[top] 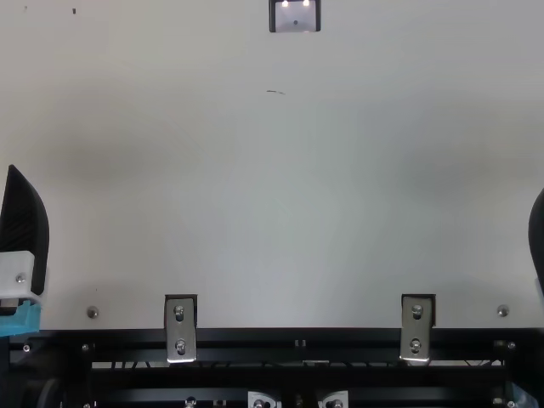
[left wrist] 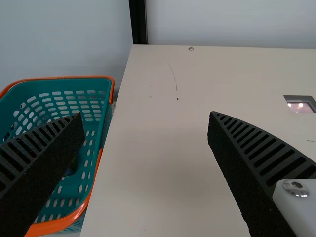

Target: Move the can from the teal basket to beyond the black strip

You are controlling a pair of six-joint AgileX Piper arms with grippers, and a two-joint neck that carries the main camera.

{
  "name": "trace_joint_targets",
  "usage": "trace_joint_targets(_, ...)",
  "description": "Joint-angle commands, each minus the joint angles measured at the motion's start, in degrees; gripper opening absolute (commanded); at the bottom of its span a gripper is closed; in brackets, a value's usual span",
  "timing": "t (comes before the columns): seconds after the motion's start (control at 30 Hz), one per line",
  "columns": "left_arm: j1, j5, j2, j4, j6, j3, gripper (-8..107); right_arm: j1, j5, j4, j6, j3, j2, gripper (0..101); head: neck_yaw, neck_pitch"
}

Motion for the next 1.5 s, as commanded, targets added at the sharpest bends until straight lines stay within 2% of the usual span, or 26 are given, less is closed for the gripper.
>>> trace_joint_targets(0.0, 0.0, 0.0, 0.0, 0.0, 0.0, 0.0, 90, 0.0, 0.0, 0.0, 0.0, 0.0, 0.0, 101, 1.25, -2.99)
trace_joint_targets(0.3, -0.51, 0.65, 0.04, 0.71, -0.67, -0.5, 90, 0.0, 0.0, 0.0, 0.0, 0.0, 0.0, 101, 1.25, -2.99)
trace_joint_targets(0.53, -1.96, 1.05, 4.11, 2.38, -3.88, -5.25, 90, 0.0, 0.0, 0.0, 0.0, 0.0, 0.0, 101, 1.25, -2.99)
trace_joint_targets(0.8, -3.08, -0.12, 14.97, 5.95, -9.34, -15.8, 90, 0.0, 0.0, 0.0, 0.0, 0.0, 0.0, 101, 1.25, -2.99)
trace_joint_targets(1.0, -1.05, -0.71, 25.73, 7.51, -11.09, -25.4, 90, 0.0, 0.0, 0.0, 0.0, 0.0, 0.0, 101, 1.25, -2.99)
trace_joint_targets(1.17, 4.02, 0.3, 35.61, 4.11, -8.66, -32.94, 90, 0.0, 0.0, 0.0, 0.0, 0.0, 0.0, 101, 1.25, -2.99)
trace_joint_targets(1.47, 18.13, 3.84, 52.79, -5.34, 3.87, -43.46, 90, 0.0, 0.0, 0.0, 0.0, 0.0, 0.0, 101, 1.25, -2.99)
